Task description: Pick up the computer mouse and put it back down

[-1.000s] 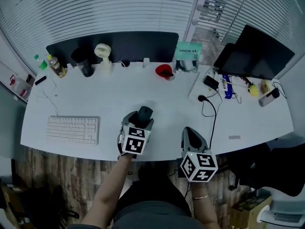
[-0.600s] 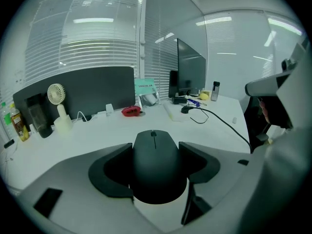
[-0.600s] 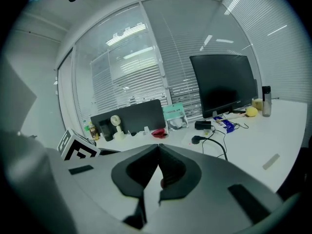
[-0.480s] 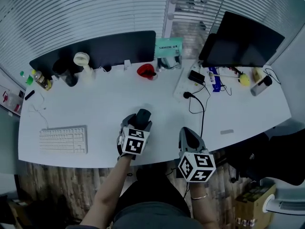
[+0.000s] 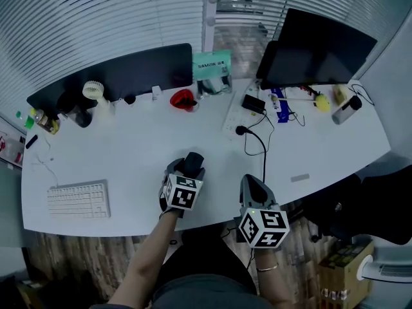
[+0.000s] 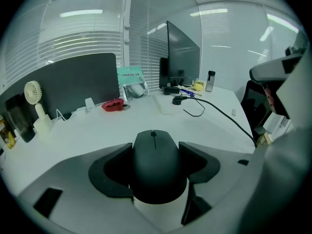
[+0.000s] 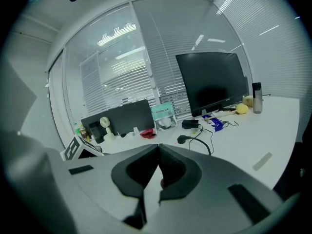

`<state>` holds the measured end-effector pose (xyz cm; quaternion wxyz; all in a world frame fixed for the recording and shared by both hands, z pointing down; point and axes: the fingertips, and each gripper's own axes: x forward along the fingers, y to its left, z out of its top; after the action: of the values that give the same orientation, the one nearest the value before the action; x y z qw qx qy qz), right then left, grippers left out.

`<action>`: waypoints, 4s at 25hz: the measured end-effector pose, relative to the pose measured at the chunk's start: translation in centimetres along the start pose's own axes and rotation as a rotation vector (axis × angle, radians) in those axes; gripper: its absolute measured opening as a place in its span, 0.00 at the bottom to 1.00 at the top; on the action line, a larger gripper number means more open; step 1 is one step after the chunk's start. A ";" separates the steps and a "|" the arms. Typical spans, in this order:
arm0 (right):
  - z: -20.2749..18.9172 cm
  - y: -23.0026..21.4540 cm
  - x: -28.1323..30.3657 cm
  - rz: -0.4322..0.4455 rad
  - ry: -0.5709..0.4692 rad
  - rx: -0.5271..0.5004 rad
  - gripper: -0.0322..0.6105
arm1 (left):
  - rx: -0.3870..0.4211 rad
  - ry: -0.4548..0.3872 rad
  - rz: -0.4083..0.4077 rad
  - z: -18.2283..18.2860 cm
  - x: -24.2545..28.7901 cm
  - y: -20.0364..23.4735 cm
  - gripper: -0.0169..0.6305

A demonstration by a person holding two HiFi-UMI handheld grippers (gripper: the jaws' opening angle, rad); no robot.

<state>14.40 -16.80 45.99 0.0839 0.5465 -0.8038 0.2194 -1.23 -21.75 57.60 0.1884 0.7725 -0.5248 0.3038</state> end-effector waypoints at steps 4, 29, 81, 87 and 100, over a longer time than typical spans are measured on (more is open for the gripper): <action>0.1 -1.0 0.1 -0.013 0.001 0.009 0.05 | 0.015 0.016 -0.014 0.1 1.2 -0.7 0.50; 0.1 -4.0 1.0 -0.032 0.016 0.035 0.06 | 0.043 0.083 -0.035 -0.4 4.9 -2.1 0.50; 2.3 0.9 -1.4 0.058 -0.074 -0.042 0.05 | -0.134 -0.386 0.074 7.3 -11.0 3.1 0.11; 2.6 2.4 -1.8 0.068 -0.089 -0.069 0.05 | -0.154 -0.410 0.095 6.5 -13.4 4.1 0.08; 2.3 5.1 -2.5 0.074 -0.125 -0.113 0.05 | -0.183 -0.439 0.102 4.4 -16.7 5.4 0.08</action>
<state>11.01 -14.14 41.65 0.0564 0.5235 -0.8382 0.1421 -9.45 -14.86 43.08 0.1232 0.7723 -0.6168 0.0889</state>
